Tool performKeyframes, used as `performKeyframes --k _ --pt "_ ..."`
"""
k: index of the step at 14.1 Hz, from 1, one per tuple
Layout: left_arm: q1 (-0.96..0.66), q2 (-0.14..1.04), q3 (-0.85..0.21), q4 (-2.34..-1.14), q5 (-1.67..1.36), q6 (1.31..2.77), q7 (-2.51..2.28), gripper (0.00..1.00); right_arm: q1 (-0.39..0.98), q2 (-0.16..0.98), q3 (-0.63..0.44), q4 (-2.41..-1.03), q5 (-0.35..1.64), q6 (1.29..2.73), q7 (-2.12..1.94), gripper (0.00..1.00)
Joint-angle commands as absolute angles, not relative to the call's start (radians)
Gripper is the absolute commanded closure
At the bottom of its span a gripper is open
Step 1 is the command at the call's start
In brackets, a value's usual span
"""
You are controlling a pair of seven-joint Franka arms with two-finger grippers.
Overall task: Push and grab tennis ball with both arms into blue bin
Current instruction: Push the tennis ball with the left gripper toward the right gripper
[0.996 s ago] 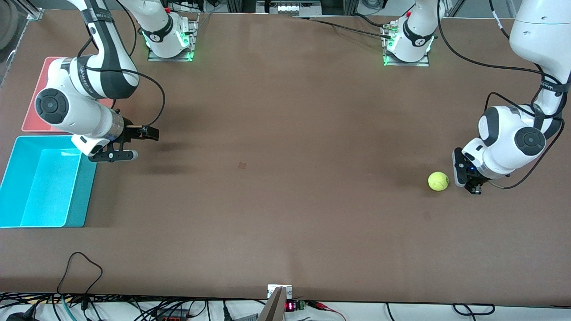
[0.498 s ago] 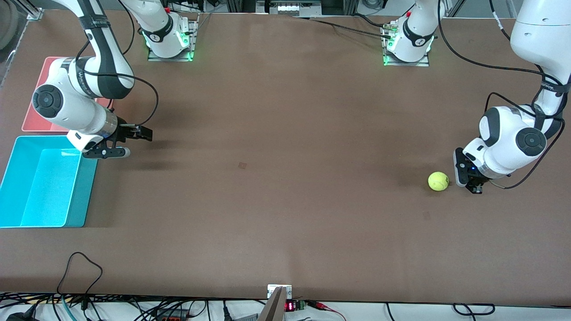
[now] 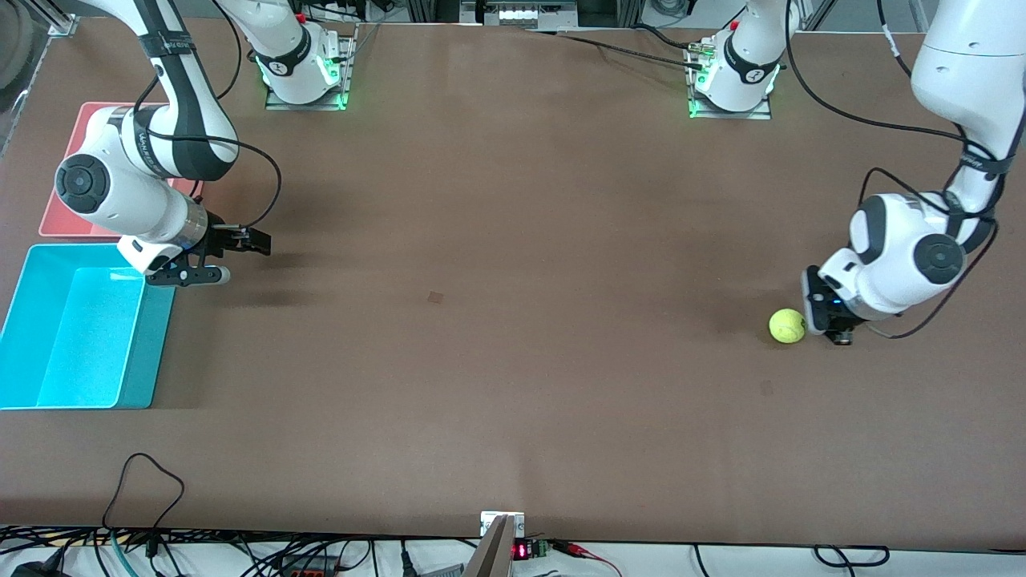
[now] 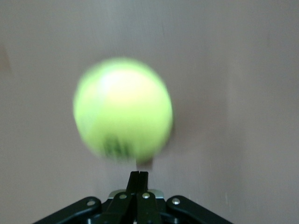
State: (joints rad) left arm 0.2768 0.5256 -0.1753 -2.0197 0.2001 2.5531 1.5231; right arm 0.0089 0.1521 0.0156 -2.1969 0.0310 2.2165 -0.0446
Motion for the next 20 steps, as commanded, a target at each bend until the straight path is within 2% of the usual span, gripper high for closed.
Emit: performKeyframes --k 1,3,7,12,20 --pt "0.275 0.500 -0.346 -2.013 0.221 2.516 1.295 1.00 -0.002 0.144 0.023 -2.210 0.026 2.233 -0.060 0.00" --pt "0.259 0.502 -0.419 -1.990 0.222 2.514 1.182 1.00 -0.002 0.144 0.023 -2.210 0.026 2.233 -0.060 0.00" --pt "0.278 0.451 -0.413 -1.990 0.224 2.392 1.255 1.00 -0.003 0.149 0.023 -2.212 0.026 2.233 -0.060 0.00" --pt "0.376 0.388 -0.407 -1.985 0.244 2.286 1.301 1.00 -0.011 0.160 0.023 -2.200 0.025 2.269 -0.075 0.00" --pt "0.408 0.360 -0.405 -1.744 0.318 1.930 1.266 1.00 -0.031 0.190 0.023 -2.131 -0.044 2.293 -0.167 0.00"
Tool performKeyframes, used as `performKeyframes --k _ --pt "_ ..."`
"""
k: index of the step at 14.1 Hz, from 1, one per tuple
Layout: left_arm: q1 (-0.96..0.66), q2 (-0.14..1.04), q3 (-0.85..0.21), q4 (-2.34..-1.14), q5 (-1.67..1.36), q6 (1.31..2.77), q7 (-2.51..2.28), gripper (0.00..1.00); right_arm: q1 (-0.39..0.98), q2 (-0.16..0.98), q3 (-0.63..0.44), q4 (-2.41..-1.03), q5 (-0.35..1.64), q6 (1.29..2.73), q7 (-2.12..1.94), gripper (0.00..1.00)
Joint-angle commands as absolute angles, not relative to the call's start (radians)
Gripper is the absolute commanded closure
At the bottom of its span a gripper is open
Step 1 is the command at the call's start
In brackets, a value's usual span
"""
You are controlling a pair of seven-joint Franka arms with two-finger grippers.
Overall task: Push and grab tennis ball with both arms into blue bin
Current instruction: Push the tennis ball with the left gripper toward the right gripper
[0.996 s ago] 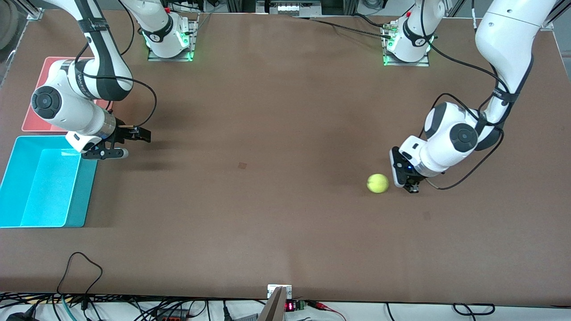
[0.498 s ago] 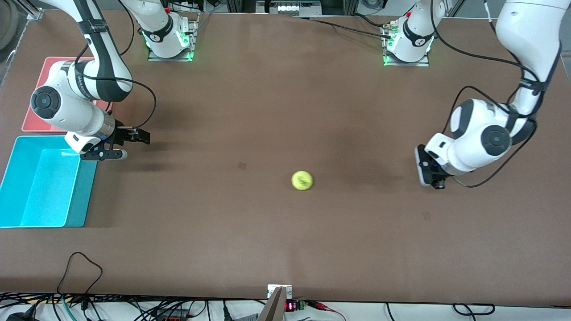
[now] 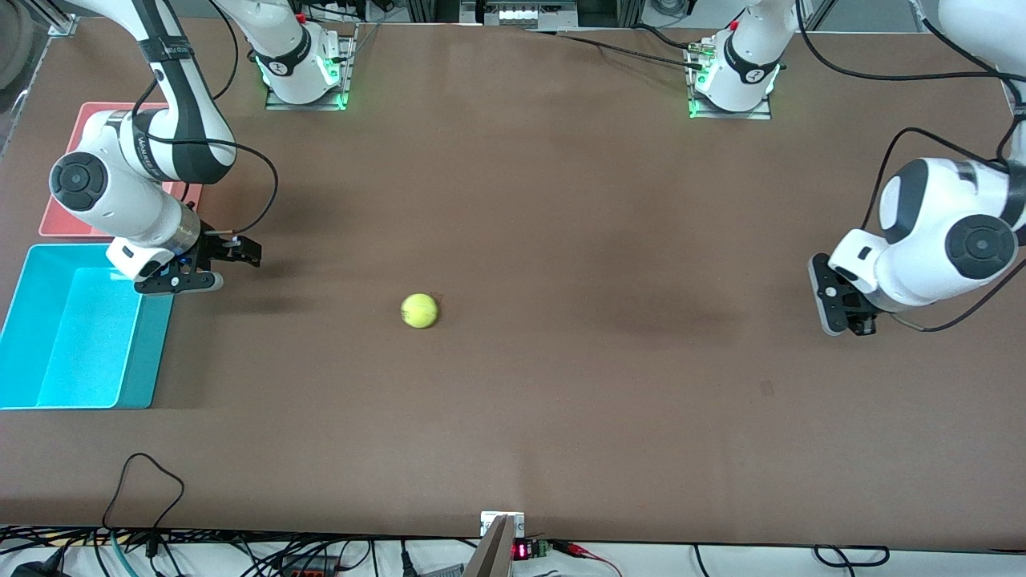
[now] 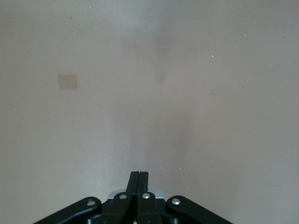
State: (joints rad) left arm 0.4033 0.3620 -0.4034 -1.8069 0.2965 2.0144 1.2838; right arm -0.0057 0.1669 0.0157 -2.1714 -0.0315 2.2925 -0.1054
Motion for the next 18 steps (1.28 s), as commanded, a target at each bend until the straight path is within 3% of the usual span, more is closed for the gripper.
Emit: performKeyframes --k 1,2,3,4,5,6,14,18 --pt "0.408 0.359 -0.405 -1.715 0.318 1.883 1.223 1.00 -0.035 0.193 0.023 -2.125 -0.043 2.293 -0.198 0.00" --pt "0.407 0.359 -0.406 -1.682 0.319 1.817 1.179 0.98 -0.038 0.195 0.023 -2.125 -0.043 2.293 -0.221 0.00" --pt "0.402 0.360 -0.413 -1.642 0.321 1.748 1.126 0.82 -0.043 0.196 0.023 -2.125 -0.043 2.293 -0.257 0.00" --pt "0.399 0.362 -0.419 -1.611 0.321 1.705 1.112 0.60 -0.046 0.198 0.023 -2.125 -0.043 2.293 -0.299 0.00" --pt "0.399 0.362 -0.420 -1.592 0.319 1.672 1.114 0.14 -0.048 0.198 0.023 -2.125 -0.043 2.293 -0.348 0.00" --pt "0.399 0.361 -0.422 -1.579 0.319 1.643 1.114 0.00 -0.054 0.201 0.023 -2.125 -0.043 2.293 -0.403 0.00" --pt "0.394 0.359 -0.463 -1.372 0.313 1.369 0.809 0.00 -0.081 0.207 0.023 -2.125 -0.041 2.293 -0.711 0.00" --pt "0.396 0.325 -0.526 -1.359 0.307 1.278 0.566 0.00 -0.133 0.235 0.023 -2.123 -0.041 2.293 -1.024 0.00"
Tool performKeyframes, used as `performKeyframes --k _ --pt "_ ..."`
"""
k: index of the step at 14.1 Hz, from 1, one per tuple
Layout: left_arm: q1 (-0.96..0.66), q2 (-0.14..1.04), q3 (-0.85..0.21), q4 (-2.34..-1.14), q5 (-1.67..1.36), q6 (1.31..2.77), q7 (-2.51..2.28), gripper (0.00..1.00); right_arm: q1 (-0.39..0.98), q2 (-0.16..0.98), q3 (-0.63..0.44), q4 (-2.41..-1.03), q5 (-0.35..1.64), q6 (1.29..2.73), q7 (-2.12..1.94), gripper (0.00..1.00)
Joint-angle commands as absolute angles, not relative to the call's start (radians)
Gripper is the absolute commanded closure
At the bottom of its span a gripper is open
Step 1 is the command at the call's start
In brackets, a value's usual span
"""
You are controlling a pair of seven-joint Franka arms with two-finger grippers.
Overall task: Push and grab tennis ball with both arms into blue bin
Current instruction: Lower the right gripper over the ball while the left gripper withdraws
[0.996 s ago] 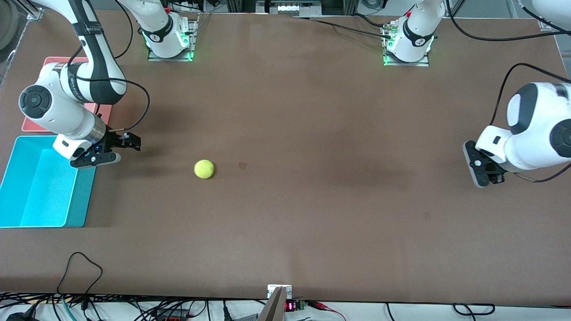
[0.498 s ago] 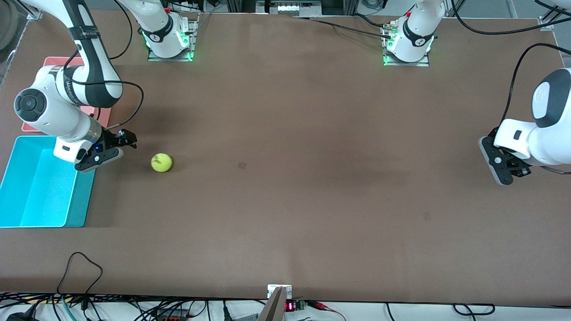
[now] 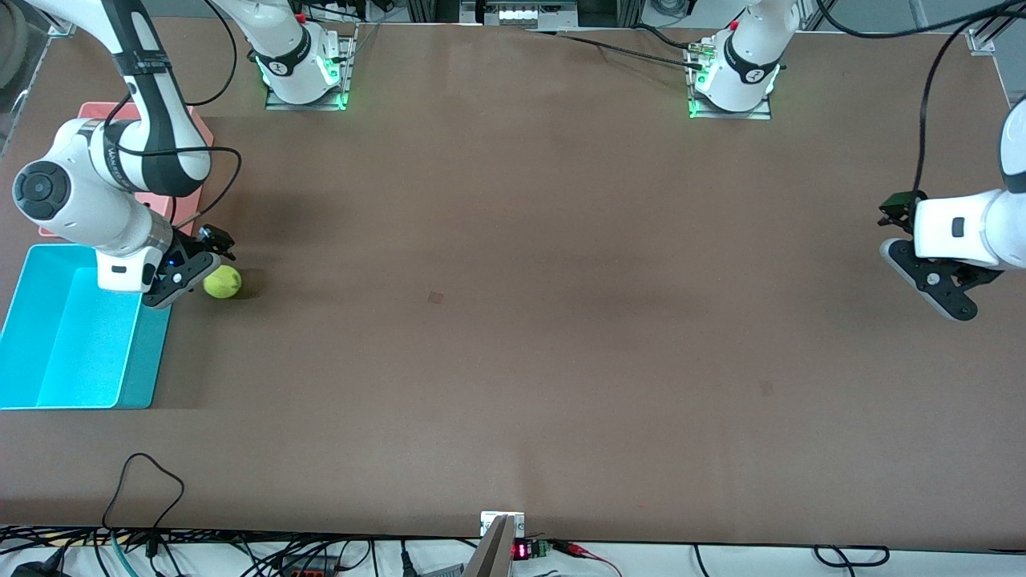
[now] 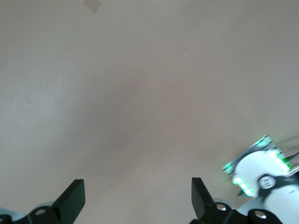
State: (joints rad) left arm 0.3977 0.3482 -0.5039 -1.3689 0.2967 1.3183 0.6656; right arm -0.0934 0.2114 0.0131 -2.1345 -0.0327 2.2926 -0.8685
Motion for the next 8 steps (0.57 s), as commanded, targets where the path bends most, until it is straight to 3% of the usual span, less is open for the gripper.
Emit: performKeyframes --k 1,6,8 --pt "0.396 0.319 -0.526 -1.359 0.305 1.272 0.540 0.00 -0.140 0.238 0.023 -2.123 -0.043 2.292 -1.084 0.00" --pt "0.370 0.280 -0.519 -1.308 0.302 1.223 0.520 0.00 -0.150 0.262 0.023 -2.099 -0.173 2.295 -1.281 0.00" --pt "0.266 0.236 -0.412 -1.325 0.269 1.229 0.482 0.00 -0.152 0.268 0.023 -2.100 -0.190 2.295 -1.316 0.00"
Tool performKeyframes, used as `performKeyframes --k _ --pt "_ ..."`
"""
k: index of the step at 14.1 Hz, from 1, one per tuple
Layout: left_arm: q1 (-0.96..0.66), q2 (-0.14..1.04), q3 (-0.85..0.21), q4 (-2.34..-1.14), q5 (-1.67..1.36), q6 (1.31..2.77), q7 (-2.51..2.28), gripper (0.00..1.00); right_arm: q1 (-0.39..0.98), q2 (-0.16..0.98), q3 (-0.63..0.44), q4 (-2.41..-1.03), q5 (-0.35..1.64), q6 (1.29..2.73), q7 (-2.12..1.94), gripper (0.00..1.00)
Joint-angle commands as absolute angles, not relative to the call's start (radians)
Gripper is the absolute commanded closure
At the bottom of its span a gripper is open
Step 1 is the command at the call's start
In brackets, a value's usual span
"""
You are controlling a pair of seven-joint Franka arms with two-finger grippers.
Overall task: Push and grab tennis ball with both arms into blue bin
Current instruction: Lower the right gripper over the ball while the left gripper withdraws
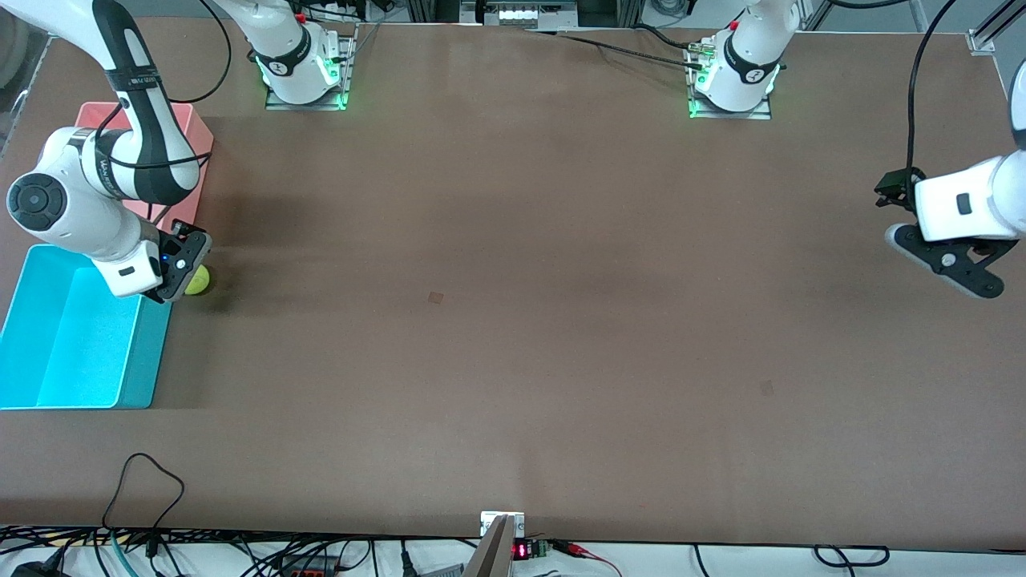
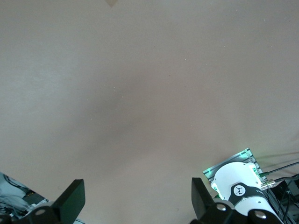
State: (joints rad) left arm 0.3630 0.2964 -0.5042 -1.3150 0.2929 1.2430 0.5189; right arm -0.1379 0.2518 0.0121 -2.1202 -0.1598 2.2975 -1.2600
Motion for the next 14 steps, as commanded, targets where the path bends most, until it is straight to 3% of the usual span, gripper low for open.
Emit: performKeyframes --k 1,3,5,8,11,14 --pt "0.205 0.223 -0.343 -1.334 0.230 1.229 0.444 0.00 -0.153 0.279 0.023 -2.100 -0.218 2.296 -1.324 0.00" --pt "0.120 0.200 -0.214 -1.350 0.142 1.236 0.320 0.00 -0.173 0.299 0.023 -2.106 -0.244 2.312 -1.334 0.00" --pt "0.069 0.119 -0.115 -1.452 0.077 1.351 0.169 0.00 -0.193 0.336 0.025 -2.114 -0.244 2.358 -1.358 0.00" --pt "0.052 0.019 -0.094 -1.638 -0.015 1.613 0.069 0.00 -0.198 0.354 0.025 -2.121 -0.239 2.381 -1.353 0.00" --pt "-0.020 -0.047 -0.005 -1.705 -0.028 1.638 0.060 0.00 -0.198 0.365 0.026 -2.132 -0.238 2.387 -1.353 0.00" --pt "-0.012 -0.046 -0.012 -1.649 -0.008 1.521 0.064 0.00 -0.201 0.374 0.025 -2.149 -0.236 2.395 -1.353 0.00"
